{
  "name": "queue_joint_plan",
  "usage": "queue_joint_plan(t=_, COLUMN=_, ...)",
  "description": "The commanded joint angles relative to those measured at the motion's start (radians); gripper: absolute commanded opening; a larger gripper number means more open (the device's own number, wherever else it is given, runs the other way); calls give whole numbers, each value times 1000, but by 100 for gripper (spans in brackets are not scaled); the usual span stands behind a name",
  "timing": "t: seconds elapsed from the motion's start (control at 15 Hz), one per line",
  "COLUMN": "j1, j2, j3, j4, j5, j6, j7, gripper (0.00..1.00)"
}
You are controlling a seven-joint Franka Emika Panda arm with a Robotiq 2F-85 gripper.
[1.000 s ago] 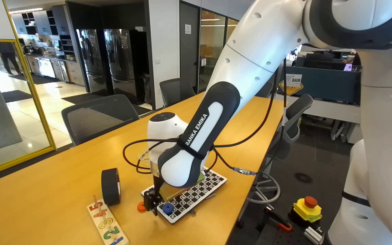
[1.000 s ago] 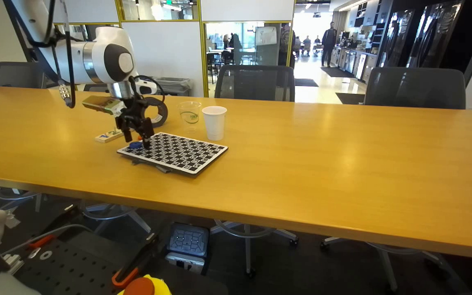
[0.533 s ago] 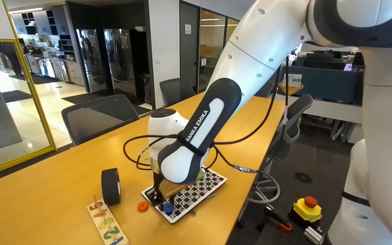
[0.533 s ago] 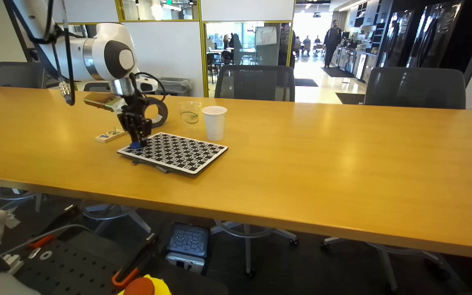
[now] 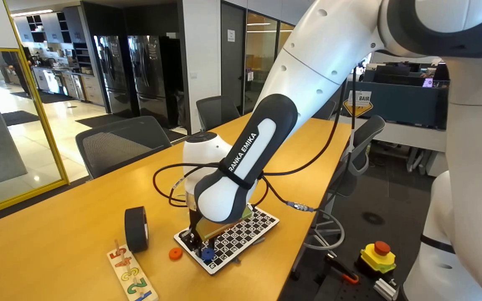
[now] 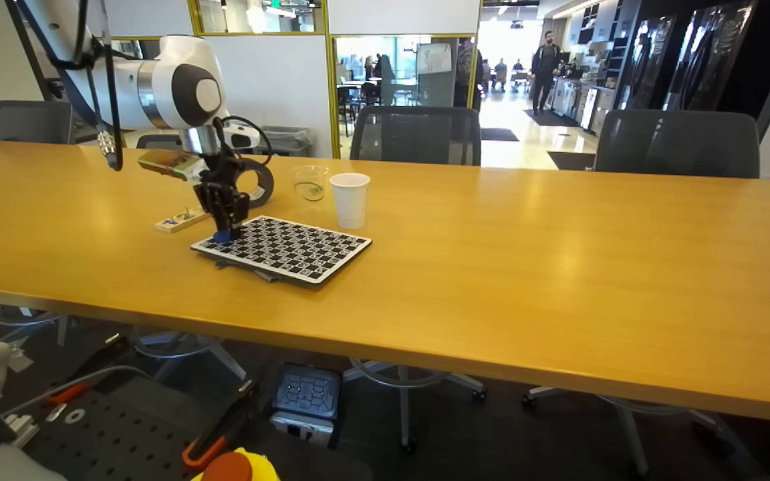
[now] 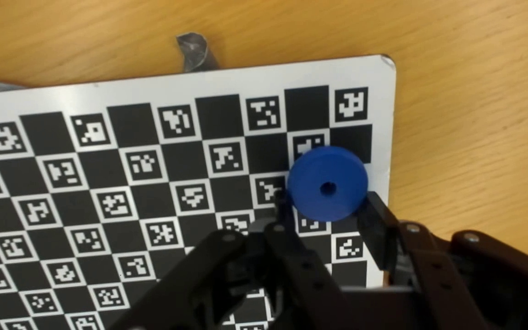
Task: Put two rings in the clear cup and the rest in the white cup
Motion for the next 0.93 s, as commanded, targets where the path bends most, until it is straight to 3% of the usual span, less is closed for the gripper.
queue_joint_plan(t=0.0, j1=-11, j2=-48, j3=-3, j4=22, j5=14, j6=-38, j7=-20, gripper=16)
queue_joint_plan(t=0.47, j1=-38, j2=-67, j3=-35, j4=187, j5=-48, j6=-108, j7=-37, gripper=16)
queue_joint_plan(t=0.87, j1=-102, j2=27, j3=-43, j4=385, j5=-23, j6=-133, j7=-141, gripper=16)
